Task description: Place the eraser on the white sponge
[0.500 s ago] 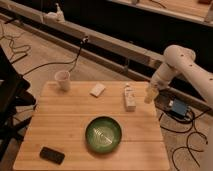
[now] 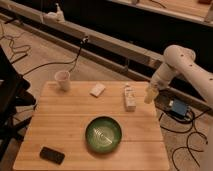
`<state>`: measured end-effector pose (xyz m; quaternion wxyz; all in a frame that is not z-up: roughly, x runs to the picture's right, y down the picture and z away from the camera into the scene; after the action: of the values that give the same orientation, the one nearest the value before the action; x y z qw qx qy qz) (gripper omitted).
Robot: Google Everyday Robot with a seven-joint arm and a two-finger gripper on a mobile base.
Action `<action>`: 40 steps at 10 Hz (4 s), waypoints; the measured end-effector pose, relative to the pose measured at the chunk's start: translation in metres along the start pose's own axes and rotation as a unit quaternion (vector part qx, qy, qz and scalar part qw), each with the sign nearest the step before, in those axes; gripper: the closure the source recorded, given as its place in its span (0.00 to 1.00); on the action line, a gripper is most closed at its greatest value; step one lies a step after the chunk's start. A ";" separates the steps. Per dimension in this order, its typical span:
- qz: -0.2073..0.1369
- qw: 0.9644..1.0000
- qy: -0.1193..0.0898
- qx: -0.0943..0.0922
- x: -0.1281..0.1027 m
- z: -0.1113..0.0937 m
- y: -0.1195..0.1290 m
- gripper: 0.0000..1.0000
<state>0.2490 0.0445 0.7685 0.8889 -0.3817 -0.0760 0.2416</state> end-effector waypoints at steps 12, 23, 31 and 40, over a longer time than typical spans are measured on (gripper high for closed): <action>0.000 1.000 0.000 0.000 0.000 0.000 0.000 0.37; -0.001 0.999 -0.012 -0.030 -0.045 0.031 0.013 0.37; -0.139 0.981 -0.135 -0.004 -0.185 0.029 0.148 0.37; -0.321 0.938 -0.125 -0.047 -0.210 0.074 0.314 0.37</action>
<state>-0.0749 0.1757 0.6058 0.8834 -0.3453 -0.3164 -0.0149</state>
